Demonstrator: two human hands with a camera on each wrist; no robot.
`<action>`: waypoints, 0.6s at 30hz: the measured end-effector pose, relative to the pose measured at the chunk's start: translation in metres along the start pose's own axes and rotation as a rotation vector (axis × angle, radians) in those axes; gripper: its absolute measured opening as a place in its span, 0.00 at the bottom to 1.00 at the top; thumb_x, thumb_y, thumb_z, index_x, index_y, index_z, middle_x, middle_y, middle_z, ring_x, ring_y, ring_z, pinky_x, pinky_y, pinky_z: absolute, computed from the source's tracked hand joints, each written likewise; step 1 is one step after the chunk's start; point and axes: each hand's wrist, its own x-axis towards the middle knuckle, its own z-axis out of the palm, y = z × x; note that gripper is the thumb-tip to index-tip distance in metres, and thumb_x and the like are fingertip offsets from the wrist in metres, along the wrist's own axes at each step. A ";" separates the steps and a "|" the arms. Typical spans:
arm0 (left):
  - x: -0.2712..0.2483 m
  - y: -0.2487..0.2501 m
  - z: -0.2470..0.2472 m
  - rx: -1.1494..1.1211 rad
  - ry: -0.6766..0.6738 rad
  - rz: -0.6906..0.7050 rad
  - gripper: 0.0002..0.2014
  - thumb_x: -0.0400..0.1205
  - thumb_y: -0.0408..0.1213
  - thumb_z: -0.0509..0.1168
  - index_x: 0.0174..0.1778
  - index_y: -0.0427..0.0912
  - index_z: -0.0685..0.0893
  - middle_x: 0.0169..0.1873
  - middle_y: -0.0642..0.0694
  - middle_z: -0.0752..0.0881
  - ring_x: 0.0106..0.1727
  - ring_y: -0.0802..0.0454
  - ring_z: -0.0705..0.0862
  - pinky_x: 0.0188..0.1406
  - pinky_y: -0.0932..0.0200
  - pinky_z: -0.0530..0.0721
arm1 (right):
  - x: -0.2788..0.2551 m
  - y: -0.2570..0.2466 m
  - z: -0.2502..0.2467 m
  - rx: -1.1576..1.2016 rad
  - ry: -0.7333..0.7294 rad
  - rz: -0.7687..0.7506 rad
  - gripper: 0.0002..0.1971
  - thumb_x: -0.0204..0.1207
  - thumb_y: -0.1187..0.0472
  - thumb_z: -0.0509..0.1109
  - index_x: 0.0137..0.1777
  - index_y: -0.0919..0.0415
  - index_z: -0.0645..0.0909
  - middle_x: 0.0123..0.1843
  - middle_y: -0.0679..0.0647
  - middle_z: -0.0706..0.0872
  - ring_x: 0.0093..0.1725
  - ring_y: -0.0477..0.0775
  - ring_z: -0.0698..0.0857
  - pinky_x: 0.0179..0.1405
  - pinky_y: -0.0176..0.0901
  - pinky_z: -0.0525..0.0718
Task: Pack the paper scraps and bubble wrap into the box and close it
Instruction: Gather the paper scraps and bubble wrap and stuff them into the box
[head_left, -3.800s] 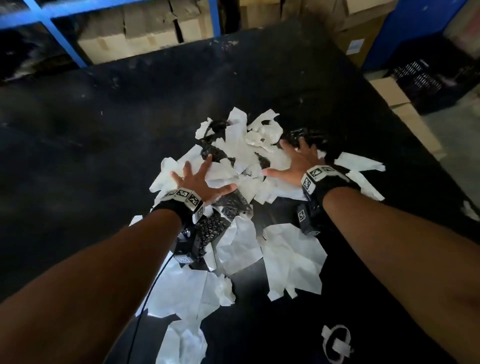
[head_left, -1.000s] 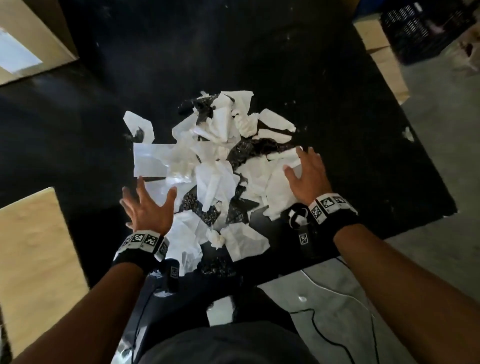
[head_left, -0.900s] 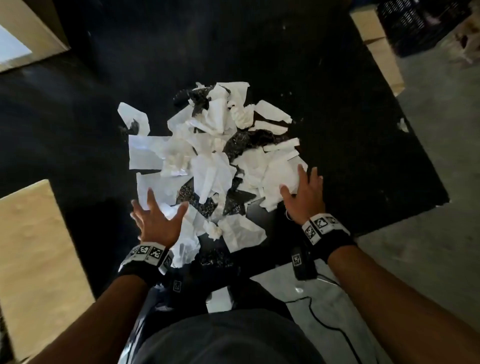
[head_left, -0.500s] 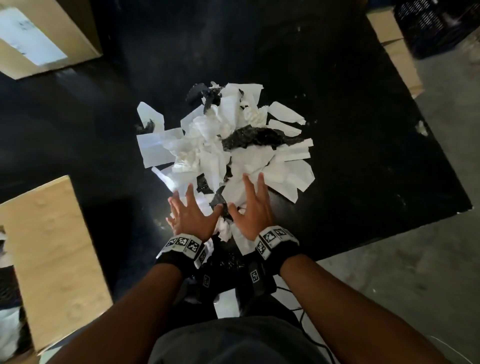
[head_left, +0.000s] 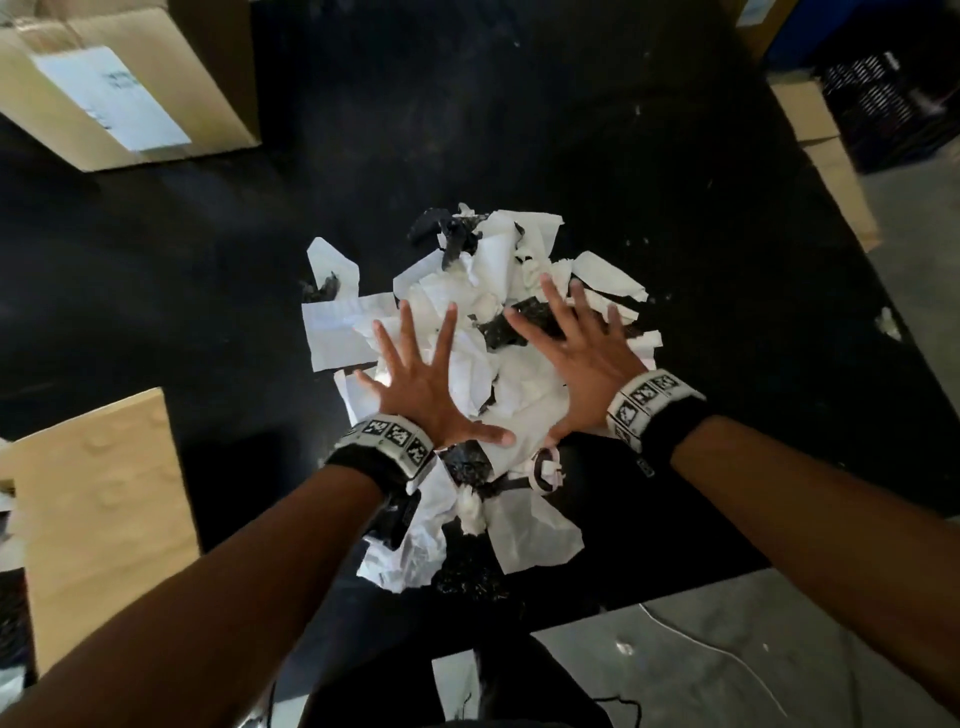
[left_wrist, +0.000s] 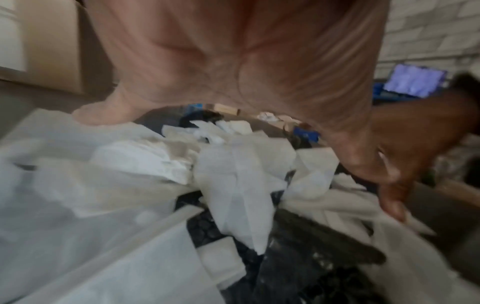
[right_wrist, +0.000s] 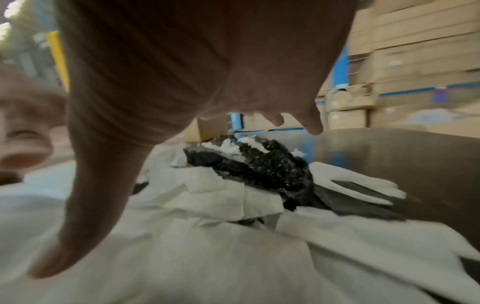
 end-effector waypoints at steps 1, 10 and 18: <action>0.008 0.003 0.004 0.024 -0.040 0.003 0.83 0.41 0.84 0.73 0.79 0.71 0.20 0.79 0.48 0.14 0.79 0.29 0.16 0.67 0.04 0.41 | 0.016 -0.001 -0.003 -0.053 -0.036 -0.054 0.87 0.32 0.22 0.83 0.83 0.33 0.23 0.84 0.55 0.15 0.85 0.74 0.26 0.76 0.91 0.44; 0.058 -0.007 0.030 0.105 -0.128 -0.105 0.87 0.41 0.83 0.74 0.80 0.60 0.16 0.78 0.42 0.13 0.78 0.28 0.15 0.71 0.07 0.42 | 0.121 -0.023 -0.006 -0.182 -0.202 -0.137 0.93 0.29 0.27 0.88 0.80 0.34 0.16 0.81 0.52 0.10 0.83 0.74 0.22 0.71 0.96 0.45; 0.052 -0.010 0.037 0.014 0.024 -0.024 0.56 0.79 0.61 0.70 0.90 0.52 0.36 0.89 0.47 0.34 0.90 0.41 0.38 0.83 0.32 0.66 | 0.124 -0.016 0.006 -0.102 -0.170 -0.119 0.65 0.67 0.45 0.84 0.89 0.41 0.34 0.91 0.49 0.32 0.90 0.62 0.38 0.85 0.75 0.54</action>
